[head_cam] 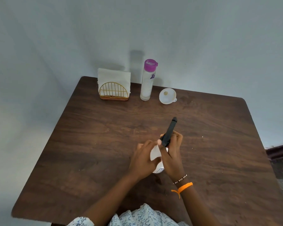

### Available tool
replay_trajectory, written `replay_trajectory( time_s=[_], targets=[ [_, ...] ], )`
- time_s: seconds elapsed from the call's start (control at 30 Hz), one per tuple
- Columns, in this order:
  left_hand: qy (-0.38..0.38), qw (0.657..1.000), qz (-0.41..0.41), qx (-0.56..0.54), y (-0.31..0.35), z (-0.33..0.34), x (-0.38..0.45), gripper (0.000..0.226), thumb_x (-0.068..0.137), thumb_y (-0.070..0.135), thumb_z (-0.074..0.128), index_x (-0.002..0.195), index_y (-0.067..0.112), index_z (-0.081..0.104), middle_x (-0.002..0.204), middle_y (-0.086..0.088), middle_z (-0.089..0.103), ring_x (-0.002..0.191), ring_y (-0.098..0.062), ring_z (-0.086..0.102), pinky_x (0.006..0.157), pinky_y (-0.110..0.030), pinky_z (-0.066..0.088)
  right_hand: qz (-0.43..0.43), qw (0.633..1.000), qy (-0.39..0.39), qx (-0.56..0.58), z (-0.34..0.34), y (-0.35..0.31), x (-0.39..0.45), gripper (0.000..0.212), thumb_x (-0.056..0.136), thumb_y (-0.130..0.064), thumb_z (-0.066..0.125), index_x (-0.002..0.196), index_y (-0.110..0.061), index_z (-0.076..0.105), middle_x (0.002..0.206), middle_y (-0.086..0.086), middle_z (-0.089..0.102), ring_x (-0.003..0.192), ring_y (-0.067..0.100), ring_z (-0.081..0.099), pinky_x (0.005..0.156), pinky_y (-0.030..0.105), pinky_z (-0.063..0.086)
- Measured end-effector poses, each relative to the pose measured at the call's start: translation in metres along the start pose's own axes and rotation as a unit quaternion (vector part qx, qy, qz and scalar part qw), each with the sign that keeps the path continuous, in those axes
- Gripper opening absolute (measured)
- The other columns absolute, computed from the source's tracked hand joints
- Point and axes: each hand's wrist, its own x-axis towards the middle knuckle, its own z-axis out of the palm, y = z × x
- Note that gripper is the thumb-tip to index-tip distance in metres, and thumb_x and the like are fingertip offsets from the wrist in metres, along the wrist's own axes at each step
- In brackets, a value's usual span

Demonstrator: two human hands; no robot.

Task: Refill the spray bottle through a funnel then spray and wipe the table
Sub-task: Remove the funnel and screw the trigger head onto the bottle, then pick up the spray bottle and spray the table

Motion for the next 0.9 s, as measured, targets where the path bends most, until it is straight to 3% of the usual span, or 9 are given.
replay_trajectory(
  time_s=[0.13, 0.2, 0.27, 0.43, 0.5, 0.57, 0.67, 0.8, 0.9],
  targets=[
    [0.015, 1.0, -0.022, 0.006, 0.007, -0.001, -0.007, 0.036, 0.083, 0.039, 0.059, 0.116, 0.026, 0.051, 0.117, 0.01, 0.054, 0.107, -0.015, 0.045, 0.083, -0.029, 0.042, 0.07, 0.997, 0.024, 0.013, 0.004, 0.0, 0.009, 0.038, 0.085, -0.014, 0.064, 0.107, -0.018, 0.033, 0.109, 0.003, 0.038, 0.094, 0.009, 0.048, 0.075, 0.011, 0.043],
    [0.004, 0.999, -0.036, 0.018, 0.003, -0.004, -0.008, 0.039, 0.083, 0.043, 0.058, 0.117, 0.025, 0.05, 0.12, 0.009, 0.054, 0.108, -0.016, 0.046, 0.086, -0.031, 0.042, 0.11, 0.993, 0.007, 0.041, 0.006, 0.0, 0.012, 0.043, 0.086, -0.015, 0.063, 0.116, -0.02, 0.033, 0.114, -0.002, 0.039, 0.1, 0.004, 0.048, 0.078, 0.008, 0.041],
    [-0.011, 0.999, -0.039, 0.029, -0.002, -0.006, -0.009, 0.042, 0.083, 0.047, 0.056, 0.119, 0.027, 0.049, 0.122, 0.01, 0.054, 0.11, -0.015, 0.048, 0.091, -0.032, 0.04, 0.128, 0.991, -0.002, 0.036, 0.01, 0.002, 0.013, 0.034, 0.088, -0.017, 0.06, 0.116, -0.019, 0.041, 0.112, -0.004, 0.04, 0.097, 0.002, 0.048, 0.077, 0.008, 0.041],
    [-0.062, 0.996, -0.057, -0.032, -0.01, -0.018, -0.018, 0.035, 0.086, 0.044, 0.056, 0.119, 0.035, 0.054, 0.121, 0.014, 0.059, 0.104, -0.001, 0.055, 0.09, -0.022, 0.042, 0.159, 0.983, -0.034, 0.08, 0.019, 0.01, 0.015, 0.009, 0.092, -0.016, 0.053, 0.097, -0.023, 0.054, 0.093, 0.011, 0.059, 0.083, 0.019, 0.056, 0.07, 0.028, 0.048],
    [-0.031, 0.989, -0.118, -0.077, -0.02, -0.024, -0.022, 0.014, 0.087, 0.035, 0.056, 0.099, 0.039, 0.062, 0.105, 0.019, 0.064, 0.091, 0.003, 0.059, 0.087, -0.027, 0.049, 0.21, 0.965, -0.083, 0.135, 0.018, 0.012, 0.019, 0.009, 0.093, -0.015, 0.051, 0.1, -0.016, 0.057, 0.092, 0.01, 0.059, 0.083, 0.018, 0.057, 0.065, 0.027, 0.053],
    [0.037, 0.97, -0.206, -0.122, -0.032, -0.03, -0.026, 0.018, 0.089, 0.023, 0.055, 0.081, 0.037, 0.062, 0.091, 0.019, 0.064, 0.085, -0.001, 0.061, 0.085, -0.033, 0.053, 0.288, 0.927, -0.13, 0.202, 0.022, 0.01, 0.023, 0.014, 0.094, -0.015, 0.049, 0.102, -0.007, 0.058, 0.092, 0.012, 0.06, 0.087, 0.02, 0.059, 0.063, 0.03, 0.055],
    [0.101, 0.943, -0.288, -0.129, -0.049, -0.036, -0.03, 0.022, 0.088, 0.017, 0.055, 0.076, 0.034, 0.06, 0.086, 0.014, 0.063, 0.081, -0.007, 0.061, 0.083, -0.037, 0.053, 0.391, 0.866, -0.178, 0.255, 0.036, 0.007, 0.024, 0.017, 0.094, -0.016, 0.049, 0.097, -0.004, 0.059, 0.089, 0.014, 0.061, 0.085, 0.021, 0.062, 0.061, 0.032, 0.055],
    [0.124, 0.93, -0.312, -0.15, -0.055, -0.041, -0.032, 0.015, 0.089, 0.019, 0.054, 0.081, 0.029, 0.063, 0.085, 0.009, 0.065, 0.081, -0.006, 0.06, 0.079, -0.031, 0.051, 0.407, 0.862, -0.218, 0.21, 0.06, 0.002, 0.023, 0.024, 0.094, -0.026, 0.05, 0.088, -0.004, 0.06, 0.079, 0.011, 0.062, 0.073, 0.02, 0.062, 0.052, 0.027, 0.053],
    [0.133, 0.927, -0.311, -0.163, -0.053, -0.042, -0.034, 0.014, 0.089, 0.019, 0.054, 0.081, 0.028, 0.062, 0.084, 0.009, 0.065, 0.081, -0.005, 0.059, 0.074, -0.026, 0.049, 0.424, 0.865, -0.186, 0.192, 0.072, 0.0, 0.027, 0.031, 0.094, -0.028, 0.05, 0.079, -0.003, 0.058, 0.071, 0.012, 0.057, 0.062, 0.021, 0.058, 0.049, 0.025, 0.053]
  ],
)
